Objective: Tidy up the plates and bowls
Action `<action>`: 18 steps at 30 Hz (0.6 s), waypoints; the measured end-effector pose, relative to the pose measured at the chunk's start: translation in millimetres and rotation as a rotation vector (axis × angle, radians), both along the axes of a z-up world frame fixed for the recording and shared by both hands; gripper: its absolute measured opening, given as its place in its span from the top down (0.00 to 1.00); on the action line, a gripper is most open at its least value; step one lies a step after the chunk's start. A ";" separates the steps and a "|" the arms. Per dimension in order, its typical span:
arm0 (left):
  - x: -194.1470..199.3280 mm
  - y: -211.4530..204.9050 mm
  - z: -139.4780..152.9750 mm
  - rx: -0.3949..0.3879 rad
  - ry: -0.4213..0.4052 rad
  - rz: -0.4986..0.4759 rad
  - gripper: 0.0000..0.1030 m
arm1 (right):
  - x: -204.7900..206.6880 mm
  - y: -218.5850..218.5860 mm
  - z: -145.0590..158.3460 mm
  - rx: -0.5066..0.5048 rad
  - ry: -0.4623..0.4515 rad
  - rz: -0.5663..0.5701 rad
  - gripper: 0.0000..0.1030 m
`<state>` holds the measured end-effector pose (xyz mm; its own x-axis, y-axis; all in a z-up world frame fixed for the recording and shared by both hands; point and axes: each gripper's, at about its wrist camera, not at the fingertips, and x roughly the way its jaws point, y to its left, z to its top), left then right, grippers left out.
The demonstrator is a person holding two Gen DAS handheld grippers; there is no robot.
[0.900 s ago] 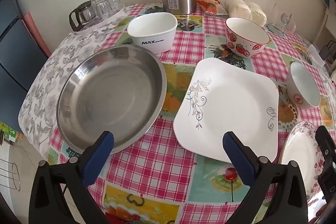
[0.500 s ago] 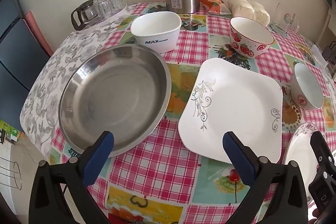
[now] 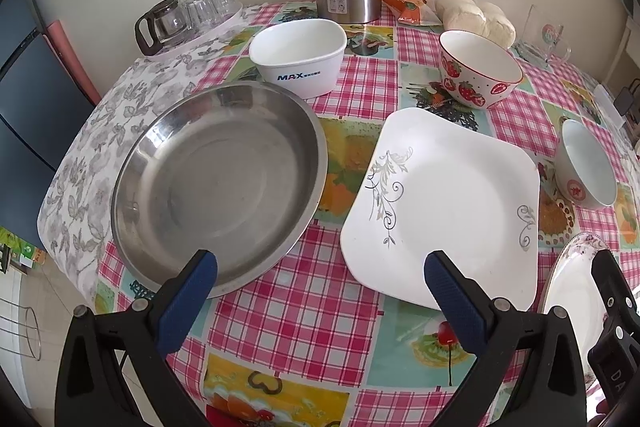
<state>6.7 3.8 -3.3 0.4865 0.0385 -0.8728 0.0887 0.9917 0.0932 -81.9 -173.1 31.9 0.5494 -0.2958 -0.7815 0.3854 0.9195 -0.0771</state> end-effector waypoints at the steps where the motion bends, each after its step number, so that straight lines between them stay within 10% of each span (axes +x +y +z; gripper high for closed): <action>1: 0.0 0.0 -0.2 -0.001 0.001 0.000 0.00 | 0.0 0.1 -0.1 0.000 0.000 0.000 0.00; 18: 0.4 3.8 -1.2 -0.009 0.013 0.008 0.00 | 0.8 0.0 -1.0 0.003 0.003 0.000 0.00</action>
